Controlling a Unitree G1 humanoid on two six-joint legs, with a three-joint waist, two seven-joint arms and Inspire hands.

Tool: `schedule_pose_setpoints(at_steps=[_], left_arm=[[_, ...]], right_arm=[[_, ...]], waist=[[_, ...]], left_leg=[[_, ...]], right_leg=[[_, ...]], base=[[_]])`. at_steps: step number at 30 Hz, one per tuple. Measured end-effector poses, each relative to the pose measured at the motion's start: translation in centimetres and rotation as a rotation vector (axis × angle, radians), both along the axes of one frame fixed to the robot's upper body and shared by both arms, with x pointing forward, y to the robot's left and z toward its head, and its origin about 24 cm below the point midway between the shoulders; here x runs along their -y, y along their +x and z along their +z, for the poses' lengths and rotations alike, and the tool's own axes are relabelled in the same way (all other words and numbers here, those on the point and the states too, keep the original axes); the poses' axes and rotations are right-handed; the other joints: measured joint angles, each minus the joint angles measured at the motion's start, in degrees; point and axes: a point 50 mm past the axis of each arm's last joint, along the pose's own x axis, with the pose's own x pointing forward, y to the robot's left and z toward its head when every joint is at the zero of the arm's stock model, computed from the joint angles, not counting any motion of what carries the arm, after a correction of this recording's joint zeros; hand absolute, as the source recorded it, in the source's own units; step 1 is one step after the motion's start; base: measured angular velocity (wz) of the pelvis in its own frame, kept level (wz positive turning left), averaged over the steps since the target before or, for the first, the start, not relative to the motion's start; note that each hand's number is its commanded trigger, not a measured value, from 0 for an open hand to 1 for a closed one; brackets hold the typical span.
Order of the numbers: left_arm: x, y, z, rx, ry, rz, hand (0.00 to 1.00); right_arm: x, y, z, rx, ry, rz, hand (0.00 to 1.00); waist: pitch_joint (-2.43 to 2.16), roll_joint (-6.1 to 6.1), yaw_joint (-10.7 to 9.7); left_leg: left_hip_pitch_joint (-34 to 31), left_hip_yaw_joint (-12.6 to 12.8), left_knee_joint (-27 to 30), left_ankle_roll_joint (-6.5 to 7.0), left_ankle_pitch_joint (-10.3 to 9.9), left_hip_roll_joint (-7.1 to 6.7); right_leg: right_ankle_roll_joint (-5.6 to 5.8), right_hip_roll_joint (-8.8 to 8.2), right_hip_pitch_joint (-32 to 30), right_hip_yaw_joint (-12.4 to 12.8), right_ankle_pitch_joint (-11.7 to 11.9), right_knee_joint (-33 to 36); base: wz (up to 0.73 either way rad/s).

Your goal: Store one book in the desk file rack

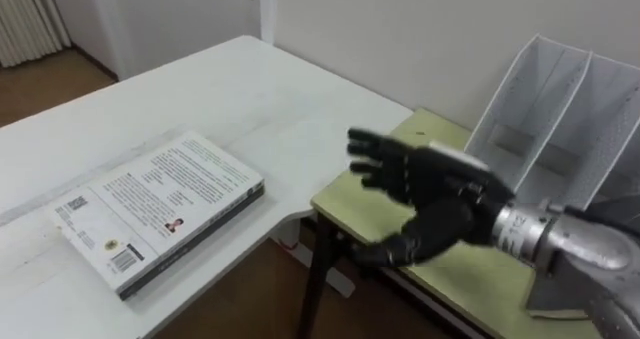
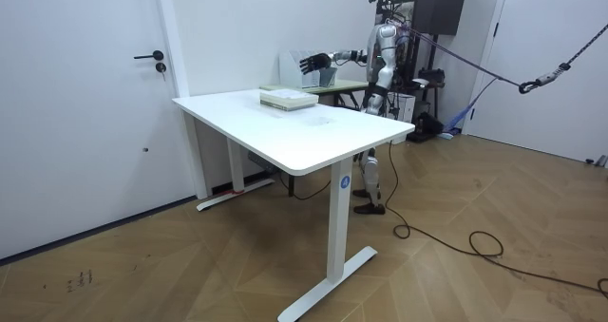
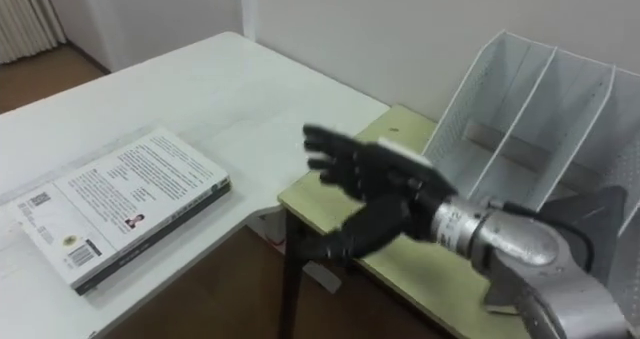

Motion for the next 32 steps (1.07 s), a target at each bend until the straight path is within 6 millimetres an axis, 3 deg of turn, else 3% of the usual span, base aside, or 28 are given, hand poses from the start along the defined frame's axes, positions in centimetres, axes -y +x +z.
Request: schedule_pose_setpoints(at_steps=[2, 3, 6, 10, 11, 14, 19, 23, 32], left_arm=[[0.1, 0.1, 0.0, 0.003, -0.005, 0.007, 0.0], [0.1, 0.0, 0.0, 0.003, -0.006, 0.011, 0.0], [0.5, -0.1, -0.2, 0.001, -0.019, 0.017, 0.0], [1.4, -0.5, -0.5, -0.004, -0.045, 0.046, 0.0], [1.4, -0.7, -0.5, -0.006, -0.044, 0.043, 0.0], [1.4, -0.9, -0.5, -0.006, -0.041, 0.043, 0.0], [1.4, -1.0, -0.6, -0.008, -0.025, 0.037, 0.0], [1.4, -2.0, -0.7, -0.015, -0.025, 0.084, 0.0], [1.3, -2.5, -0.7, -0.033, -0.003, 0.068, 0.0]], right_arm=[[0.4, -2.1, -4.0, -0.153, -0.03, -0.006, 0.0], [0.5, -2.8, -5.1, -0.196, -0.037, -0.016, 0.0], [2.1, -7.5, -11.4, -0.469, -0.104, -0.112, 0.0], [4.3, -12.2, -15.9, -0.678, -0.28, -0.21, 0.0], [5.1, -13.5, -16.7, -0.716, -0.344, -0.229, 0.0], [6.7, -15.9, -18.0, -0.792, -0.429, -0.319, 0.0], [6.7, -17.8, -19.5, -0.843, -0.4, -0.493, 0.0], [6.6, -20.0, -20.5, -0.924, -0.346, -0.671, 0.0], [6.6, -21.9, -21.1, -0.991, -0.315, -0.88, 0.0]], waist=[[0.04, 0.04, 0.7], [0.08, 0.1, 0.79], [0.06, 0.95, 0.54], [-0.23, 2.65, -0.36], [-0.12, 2.98, -1.06], [-0.08, 3.09, -1.72], [-0.32, 2.71, -2.02], [-0.22, 2.71, -3.1], [-0.1, 2.91, -4.48]], left_leg=[[0.12, -0.08, -0.03, 0.01, -0.01, -0.02], [0.02, -0.07, -0.05, 0.01, -0.01, -0.02], [-0.77, -0.33, -0.02, 0.13, -0.12, -0.21], [-0.65, -0.36, 0.22, 0.26, -0.17, -0.42], [-0.81, -0.74, 0.3, 0.29, -0.15, -0.56], [-1.14, -1.26, 0.48, 0.32, -0.1, -0.65], [-0.96, -1.81, 0.44, 0.25, -0.07, -0.63], [-0.5, -3.03, 0.42, 0.26, -0.07, -0.94], [-0.55, -3.25, 0.05, 0.31, -0.09, -1.49]], right_leg=[[0.03, -0.05, 0.06, -0.44, 0.02, -0.01], [0.05, -0.07, 0.11, -0.5, 0.03, -0.02], [0.15, -0.42, -0.04, -1.44, 0.09, -0.31], [0.29, -0.66, 0.09, -1.47, 0.14, -0.14], [0.37, -0.82, 0.12, -1.96, 0.09, -0.21], [0.41, -0.93, 0.11, -2.39, 0.04, -0.91], [0.34, -0.86, 0.46, -2.8, 0.0, -1.53], [0.57, -0.8, 1.89, -3.23, 0.11, -2.78], [0.76, -0.9, 2.26, -3.26, -0.03, -3.02]], base=[[0.02], [0.06], [0.07], [0.01], [0.12], [0.06], [0.08], [0.13], [0.01]])
